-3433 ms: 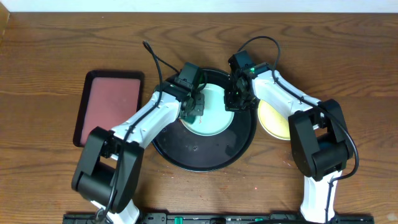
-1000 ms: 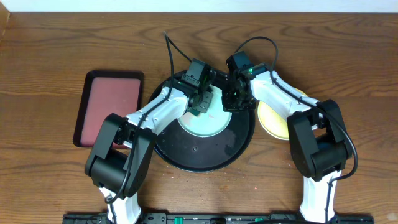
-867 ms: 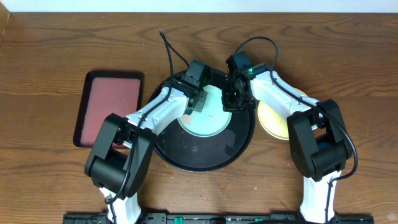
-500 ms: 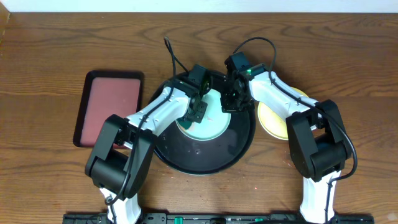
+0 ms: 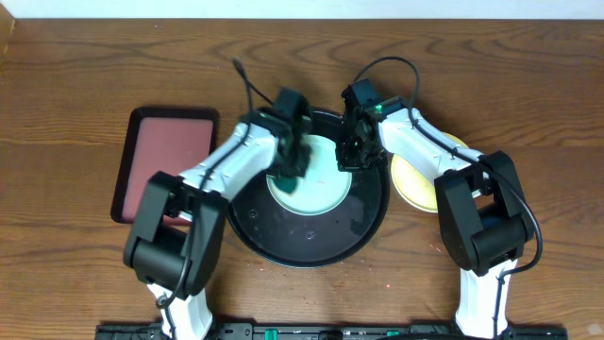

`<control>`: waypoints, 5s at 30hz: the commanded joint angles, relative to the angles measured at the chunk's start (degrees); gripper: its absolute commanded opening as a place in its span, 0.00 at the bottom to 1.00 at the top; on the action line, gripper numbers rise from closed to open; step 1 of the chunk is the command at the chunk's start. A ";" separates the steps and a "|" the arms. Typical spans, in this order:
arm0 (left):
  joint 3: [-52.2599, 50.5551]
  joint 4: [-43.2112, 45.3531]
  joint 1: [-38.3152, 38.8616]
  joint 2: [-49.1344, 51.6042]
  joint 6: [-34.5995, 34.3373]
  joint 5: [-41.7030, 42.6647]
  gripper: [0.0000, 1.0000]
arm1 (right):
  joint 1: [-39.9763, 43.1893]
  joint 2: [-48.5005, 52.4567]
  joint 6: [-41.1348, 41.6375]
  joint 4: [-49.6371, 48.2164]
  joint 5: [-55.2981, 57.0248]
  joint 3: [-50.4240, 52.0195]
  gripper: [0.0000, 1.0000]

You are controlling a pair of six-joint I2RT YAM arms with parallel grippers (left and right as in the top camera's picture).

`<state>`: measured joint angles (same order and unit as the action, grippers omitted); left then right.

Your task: Clean dirty plates on tray and stack at the side

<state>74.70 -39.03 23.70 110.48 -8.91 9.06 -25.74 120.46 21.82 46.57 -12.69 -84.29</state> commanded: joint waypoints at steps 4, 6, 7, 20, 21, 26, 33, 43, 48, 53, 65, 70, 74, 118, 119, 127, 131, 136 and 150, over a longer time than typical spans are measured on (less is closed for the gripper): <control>11.69 -12.81 -8.70 -3.15 -13.29 -10.82 0.07 | 0.63 0.70 -2.40 -0.31 -5.27 0.72 0.01; 12.68 -14.80 -10.36 -4.48 -13.25 -10.82 0.07 | 1.05 0.57 -3.87 -0.31 -8.15 0.72 0.01; 12.66 -15.39 -11.02 -5.05 -13.25 -10.82 0.07 | 1.27 0.33 -5.16 -0.31 -9.79 0.72 0.01; 12.15 -17.03 -12.17 -5.35 -11.74 -10.82 0.08 | -1.44 -14.34 -8.57 3.98 10.64 0.72 0.01; 12.13 -17.05 -12.17 -5.35 -11.76 -10.82 0.07 | -2.40 -15.63 -8.44 4.66 15.15 0.72 0.01; 12.11 -17.05 -12.17 -5.35 -11.76 -10.82 0.07 | -7.80 -19.37 -3.58 8.44 34.38 0.72 0.01; 12.11 -17.05 -12.17 -5.35 -11.76 -10.84 0.07 | -17.75 -21.68 7.21 14.64 57.70 0.72 0.01; 12.11 -17.03 -12.17 -5.35 -11.78 -10.82 0.07 | -24.22 -23.54 10.71 19.28 72.72 0.72 0.01; 12.11 -16.90 -12.17 -5.35 -11.78 -10.82 0.07 | -23.63 -23.78 14.73 19.71 72.22 0.72 0.01; 12.11 -16.61 -12.17 -5.35 -11.76 -10.84 0.08 | -20.79 -24.13 15.87 19.82 64.81 0.72 0.01; 12.09 -16.61 -12.17 -5.35 -11.76 -10.84 0.07 | -2.62 -30.71 -0.39 14.43 26.38 0.72 0.01; 12.09 -16.61 -12.17 -5.35 -11.76 -10.84 0.07 | 7.89 -32.41 -8.66 13.64 9.03 0.72 0.01; 12.09 -16.59 -12.17 -5.35 -11.76 -10.84 0.07 | 11.50 -32.37 -13.33 13.90 4.04 0.92 0.01; 8.90 -16.46 -29.75 -7.72 -3.28 -11.72 0.07 | 38.38 -32.52 -10.64 -2.05 -0.52 24.83 0.48; 8.55 -15.80 -29.94 -7.02 -3.32 -11.72 0.07 | 37.90 -32.50 -11.17 -0.83 -0.48 23.69 0.48; 6.78 -11.80 -32.09 -0.26 -3.34 -14.69 0.07 | 34.77 -32.52 -13.33 4.26 -0.50 18.21 0.50; 6.78 -10.67 -32.20 2.45 -3.39 -14.67 0.22 | 33.40 -32.74 -14.29 4.70 -1.01 17.94 0.47; 6.80 -10.54 -32.20 2.84 -3.45 -14.67 0.67 | 33.00 -35.52 -14.40 6.21 -1.14 17.90 0.48; 7.82 -12.92 -32.04 -8.37 -11.80 -14.05 0.77 | 33.03 -60.26 -14.14 10.10 -1.07 16.41 0.99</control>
<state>81.93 -51.66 -8.29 103.72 -17.56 -4.69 7.97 65.73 7.60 55.66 -13.56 -66.15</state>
